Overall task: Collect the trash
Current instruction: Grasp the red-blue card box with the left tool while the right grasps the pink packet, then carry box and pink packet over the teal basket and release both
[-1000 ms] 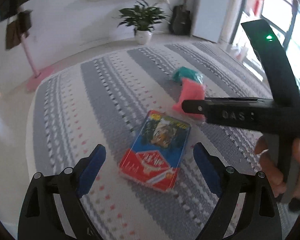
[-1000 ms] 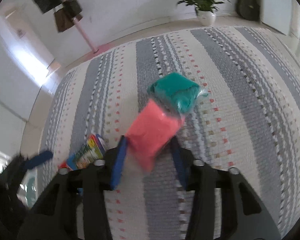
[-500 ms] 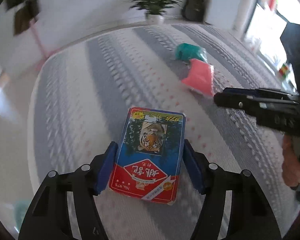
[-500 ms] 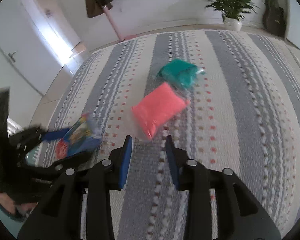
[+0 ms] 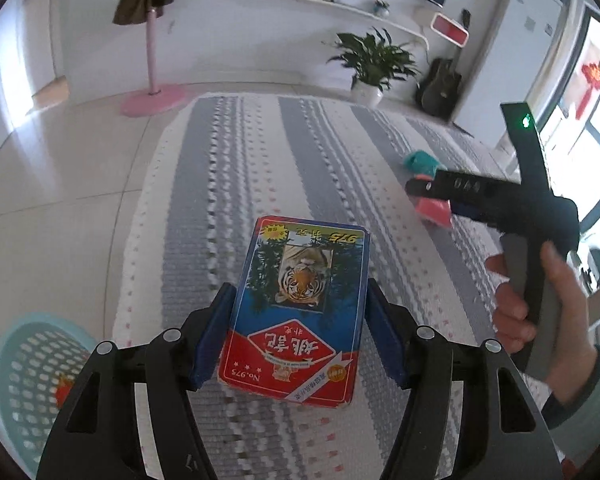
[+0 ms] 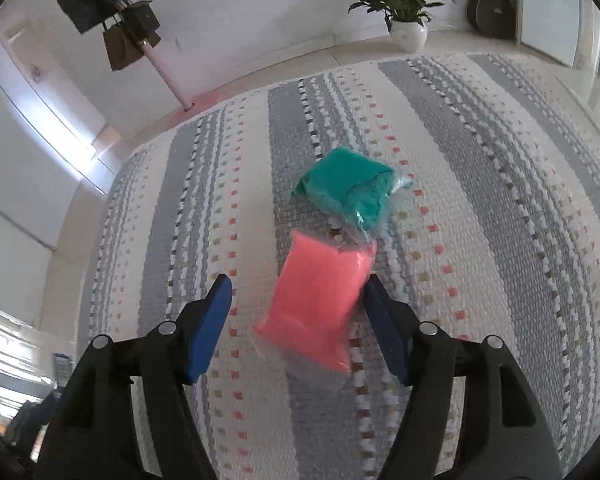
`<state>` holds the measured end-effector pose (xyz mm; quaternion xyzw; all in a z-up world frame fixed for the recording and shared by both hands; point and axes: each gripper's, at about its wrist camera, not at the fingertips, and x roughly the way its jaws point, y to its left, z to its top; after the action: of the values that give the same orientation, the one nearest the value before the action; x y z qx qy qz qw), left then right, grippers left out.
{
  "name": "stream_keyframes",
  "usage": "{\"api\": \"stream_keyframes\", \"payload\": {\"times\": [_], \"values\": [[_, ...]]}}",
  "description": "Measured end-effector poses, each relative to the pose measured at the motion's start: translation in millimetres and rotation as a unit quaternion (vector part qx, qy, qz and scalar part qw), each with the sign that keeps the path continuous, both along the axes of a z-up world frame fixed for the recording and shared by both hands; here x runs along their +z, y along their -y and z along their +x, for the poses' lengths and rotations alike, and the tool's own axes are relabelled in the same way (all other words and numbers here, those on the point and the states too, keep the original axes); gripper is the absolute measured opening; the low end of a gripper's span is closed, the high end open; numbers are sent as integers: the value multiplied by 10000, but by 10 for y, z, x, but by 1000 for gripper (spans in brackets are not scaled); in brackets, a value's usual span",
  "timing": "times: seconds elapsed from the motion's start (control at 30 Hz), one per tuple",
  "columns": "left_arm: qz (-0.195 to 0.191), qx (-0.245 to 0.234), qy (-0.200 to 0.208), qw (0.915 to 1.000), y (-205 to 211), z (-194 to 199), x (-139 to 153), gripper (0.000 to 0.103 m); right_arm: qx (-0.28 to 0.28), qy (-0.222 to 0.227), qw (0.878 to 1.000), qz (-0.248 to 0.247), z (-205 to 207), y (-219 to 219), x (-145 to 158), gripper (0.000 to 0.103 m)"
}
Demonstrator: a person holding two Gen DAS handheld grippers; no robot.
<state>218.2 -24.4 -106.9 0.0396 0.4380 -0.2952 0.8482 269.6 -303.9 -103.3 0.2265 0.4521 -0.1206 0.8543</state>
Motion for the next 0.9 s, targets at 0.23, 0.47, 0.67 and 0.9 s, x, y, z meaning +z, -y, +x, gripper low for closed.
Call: {"api": "stream_keyframes", "payload": {"times": [0.23, 0.47, 0.67, 0.9], "values": [[-182, 221, 218, 9994, -139, -43, 222, 62, 249, 58, 9994, -222, -155, -281, -3, 35], [-368, 831, 569, 9942, -898, -297, 738, 62, 1031, 774, 9914, -206, -309, -959, 700, 34], [-540, 1594, 845, 9821, -1807, -457, 1157, 62, 2074, 1360, 9685, -240, -346, -1979, 1295, 34], [-432, 2333, 760, 9685, -2564, -522, 1060, 62, 3021, 1278, 9439, -368, -340, -3045, 1260, 34]]}}
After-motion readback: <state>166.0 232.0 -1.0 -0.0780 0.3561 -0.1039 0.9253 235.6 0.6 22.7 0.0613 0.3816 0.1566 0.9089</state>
